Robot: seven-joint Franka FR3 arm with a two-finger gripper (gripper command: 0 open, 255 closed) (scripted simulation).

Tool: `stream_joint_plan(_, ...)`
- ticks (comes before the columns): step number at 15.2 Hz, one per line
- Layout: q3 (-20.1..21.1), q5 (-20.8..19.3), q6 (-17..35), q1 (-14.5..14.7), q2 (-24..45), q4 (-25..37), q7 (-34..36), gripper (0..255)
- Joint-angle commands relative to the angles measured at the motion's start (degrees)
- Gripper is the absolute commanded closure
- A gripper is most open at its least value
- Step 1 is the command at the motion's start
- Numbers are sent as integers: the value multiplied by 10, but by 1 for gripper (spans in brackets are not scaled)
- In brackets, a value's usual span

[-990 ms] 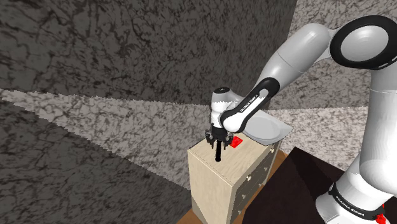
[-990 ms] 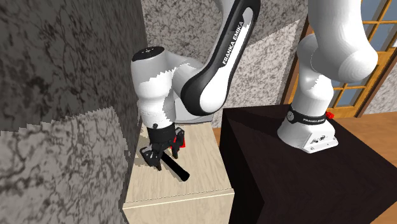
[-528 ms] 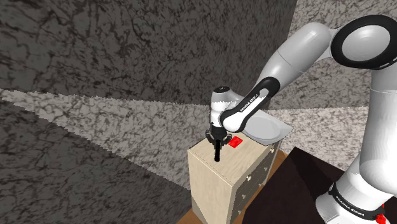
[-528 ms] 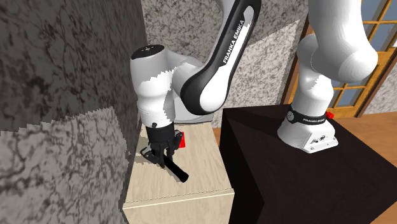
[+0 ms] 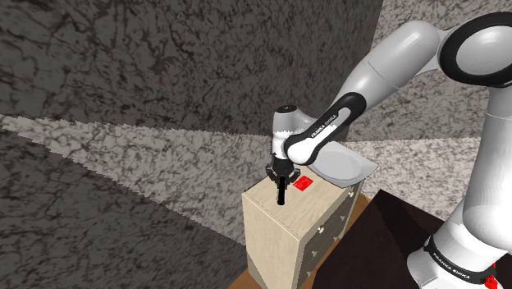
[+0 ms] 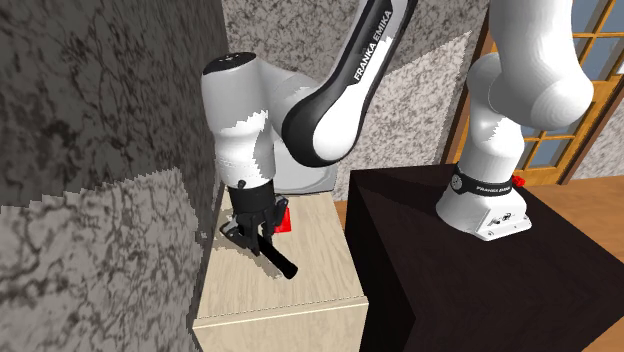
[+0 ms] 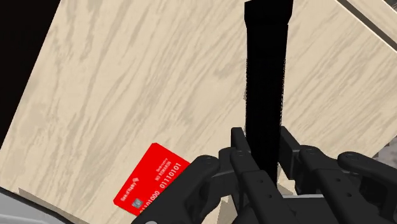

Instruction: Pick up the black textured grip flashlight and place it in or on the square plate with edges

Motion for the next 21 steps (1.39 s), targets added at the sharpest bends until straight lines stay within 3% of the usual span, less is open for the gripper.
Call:
stream_joint_plan(1,4,7,-13,-3,-13,1,-6,255)
stream_joint_plan(13,18,46,-91,-13,-83,13,-32,255)
stream_joint_plan(21,-27,70,-71,-81,-132,-52,-160,255)
